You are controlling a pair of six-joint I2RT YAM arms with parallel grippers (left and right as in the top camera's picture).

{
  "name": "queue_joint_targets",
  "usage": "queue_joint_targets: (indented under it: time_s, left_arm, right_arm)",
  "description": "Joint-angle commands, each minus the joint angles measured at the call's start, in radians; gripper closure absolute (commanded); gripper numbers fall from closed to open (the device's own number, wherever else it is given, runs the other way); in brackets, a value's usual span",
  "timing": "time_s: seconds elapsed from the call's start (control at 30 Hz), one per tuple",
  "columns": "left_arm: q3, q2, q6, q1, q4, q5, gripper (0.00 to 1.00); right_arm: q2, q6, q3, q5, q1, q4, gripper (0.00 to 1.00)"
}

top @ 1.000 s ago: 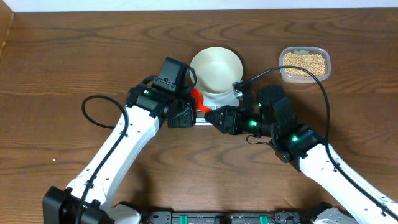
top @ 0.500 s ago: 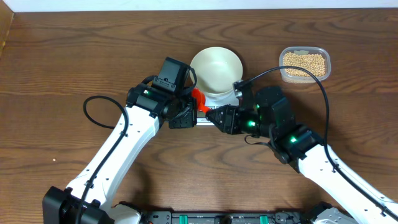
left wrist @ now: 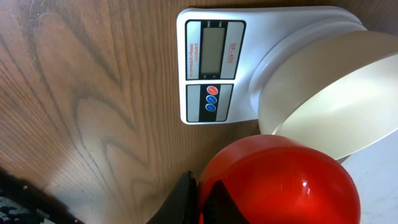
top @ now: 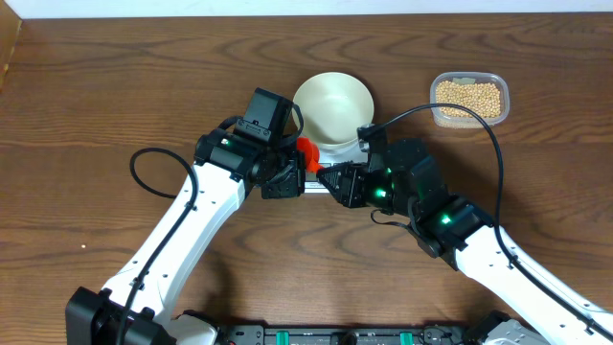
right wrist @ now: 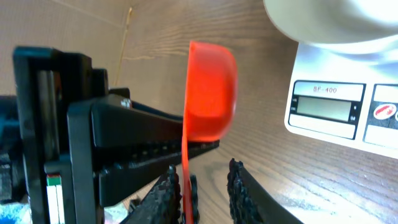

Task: Scoop item into bowl and weigh 50g on scale
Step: 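Grasp the red scoop with the right gripper beside the left gripper, then open the left gripper and pull the scoop right with the right gripper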

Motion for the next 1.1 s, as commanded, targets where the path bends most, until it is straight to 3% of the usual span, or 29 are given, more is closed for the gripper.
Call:
queue_joint_targets:
  time_s: [0.0,0.8,0.93,1.07]
  left_arm:
    - [0.005,0.009,-0.009,-0.002,-0.003,0.002,0.93]
    - [0.005,0.009,-0.010,-0.002,0.001,0.001,0.93]
    - [0.005,0.009,-0.010,-0.001,0.002,0.000,0.93]
    - [0.005,0.009,-0.009,-0.001,0.001,0.000,0.93]
  right_arm:
    - [0.002,0.000,0.019,0.027,0.006,0.016,0.75]
    - [0.002,0.000,0.019,0.010,0.006,0.045,0.87]
    - [0.002,0.000,0.019,0.008,0.006,0.045,0.97]
    - [0.002,0.000,0.019,0.009,0.006,0.045,0.99]
